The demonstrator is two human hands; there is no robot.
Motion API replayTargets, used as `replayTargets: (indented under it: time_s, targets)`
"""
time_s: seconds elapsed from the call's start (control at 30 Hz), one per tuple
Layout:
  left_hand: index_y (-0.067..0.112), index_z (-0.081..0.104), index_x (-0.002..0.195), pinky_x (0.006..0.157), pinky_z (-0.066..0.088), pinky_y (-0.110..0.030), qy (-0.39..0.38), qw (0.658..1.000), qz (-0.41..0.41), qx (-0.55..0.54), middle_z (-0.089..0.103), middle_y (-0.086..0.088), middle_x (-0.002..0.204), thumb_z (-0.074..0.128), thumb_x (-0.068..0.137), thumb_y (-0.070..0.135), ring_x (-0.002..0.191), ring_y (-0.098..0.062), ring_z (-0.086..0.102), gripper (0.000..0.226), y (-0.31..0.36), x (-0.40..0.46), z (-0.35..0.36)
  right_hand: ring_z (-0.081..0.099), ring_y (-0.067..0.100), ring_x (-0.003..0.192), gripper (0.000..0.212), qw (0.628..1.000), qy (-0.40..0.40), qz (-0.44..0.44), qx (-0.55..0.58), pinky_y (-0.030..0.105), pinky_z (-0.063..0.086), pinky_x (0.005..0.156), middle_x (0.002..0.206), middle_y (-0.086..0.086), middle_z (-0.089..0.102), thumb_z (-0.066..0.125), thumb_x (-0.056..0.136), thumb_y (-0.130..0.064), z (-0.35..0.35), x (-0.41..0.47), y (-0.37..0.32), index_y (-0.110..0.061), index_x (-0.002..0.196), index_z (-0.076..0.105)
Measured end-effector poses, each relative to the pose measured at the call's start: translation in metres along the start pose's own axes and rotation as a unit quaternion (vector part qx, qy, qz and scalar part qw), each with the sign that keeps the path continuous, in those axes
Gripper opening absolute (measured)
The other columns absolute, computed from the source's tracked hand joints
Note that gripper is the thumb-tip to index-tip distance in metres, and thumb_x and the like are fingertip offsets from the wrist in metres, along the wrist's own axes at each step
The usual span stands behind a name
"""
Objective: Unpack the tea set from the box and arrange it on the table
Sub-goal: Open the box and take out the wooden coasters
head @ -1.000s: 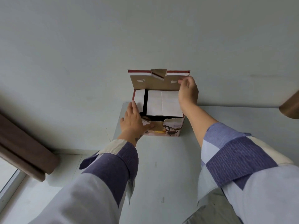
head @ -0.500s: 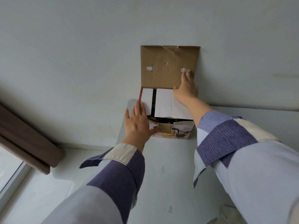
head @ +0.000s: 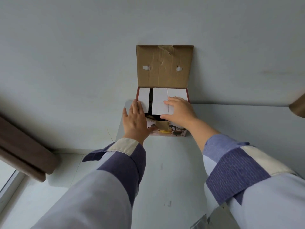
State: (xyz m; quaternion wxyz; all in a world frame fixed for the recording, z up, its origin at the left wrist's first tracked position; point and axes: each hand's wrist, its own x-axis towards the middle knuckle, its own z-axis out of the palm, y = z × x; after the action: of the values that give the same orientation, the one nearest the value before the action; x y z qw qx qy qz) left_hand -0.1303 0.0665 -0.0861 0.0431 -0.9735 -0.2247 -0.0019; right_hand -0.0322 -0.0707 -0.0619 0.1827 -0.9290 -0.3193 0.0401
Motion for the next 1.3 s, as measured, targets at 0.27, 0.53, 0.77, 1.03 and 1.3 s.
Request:
replayTargets:
  time_s: [0.27, 0.53, 0.77, 1.03, 1.3]
  targets:
    - [0.002, -0.006, 0.149, 0.119, 0.010, -0.046, -0.006, 1.000, 0.007, 0.016, -0.001, -0.012, 0.159, 0.044, 0.075, 0.079, 0.148, -0.023, 0.002, 0.118, -0.001, -0.002, -0.003, 0.059, 0.026, 0.112, 0.041, 0.967, 0.243, -0.032, 0.063, 0.035, 0.050, 0.091, 0.129, 0.007, 0.060, 0.050, 0.092, -0.009, -0.021, -0.021, -0.006, -0.013, 0.133, 0.051]
    - [0.003, -0.008, 0.149, 0.119, 0.010, -0.047, -0.015, 1.000, 0.006, 0.009, -0.004, -0.012, 0.159, 0.044, 0.076, 0.079, 0.148, -0.025, 0.000, 0.117, 0.001, -0.002, -0.003, 0.059, 0.030, 0.100, 0.059, 0.819, 0.384, 0.322, 0.279, 0.034, 0.047, 0.076, 0.126, 0.013, 0.058, 0.039, 0.088, 0.006, -0.024, -0.031, 0.049, -0.023, 0.139, 0.034]
    - [0.004, -0.008, 0.150, 0.119, 0.007, -0.047, -0.008, 1.000, -0.001, 0.006, -0.007, -0.012, 0.159, 0.040, 0.076, 0.079, 0.148, -0.023, -0.002, 0.116, 0.001, 0.000, 0.001, 0.044, 0.038, 0.119, 0.042, 0.843, 0.129, 0.466, 0.235, 0.041, 0.046, 0.094, 0.133, 0.015, 0.044, 0.057, 0.088, -0.021, 0.021, -0.040, 0.073, -0.021, 0.130, 0.053]
    - [0.003, 0.008, 0.150, 0.116, 0.014, -0.043, 0.043, 0.996, -0.005, -0.073, 0.011, -0.012, 0.158, 0.018, 0.082, 0.078, 0.145, -0.024, 0.017, 0.102, 0.001, -0.001, 0.002, 0.052, 0.033, 0.113, 0.070, 0.852, 0.047, 0.429, 0.296, 0.038, 0.042, 0.095, 0.121, 0.017, 0.059, 0.016, 0.099, -0.054, 0.029, -0.034, 0.042, -0.003, 0.115, 0.061]
    - [0.014, 0.027, 0.140, 0.072, 0.052, -0.041, 0.105, 0.954, -0.126, -0.250, 0.061, -0.011, 0.114, 0.037, 0.099, 0.024, 0.089, -0.031, 0.063, 0.043, 0.005, 0.014, -0.018, 0.054, 0.036, 0.112, 0.054, 0.913, 0.073, 0.322, 0.240, 0.038, 0.043, 0.088, 0.122, 0.021, 0.058, 0.016, 0.103, -0.036, 0.017, -0.030, 0.029, -0.004, 0.126, 0.052]
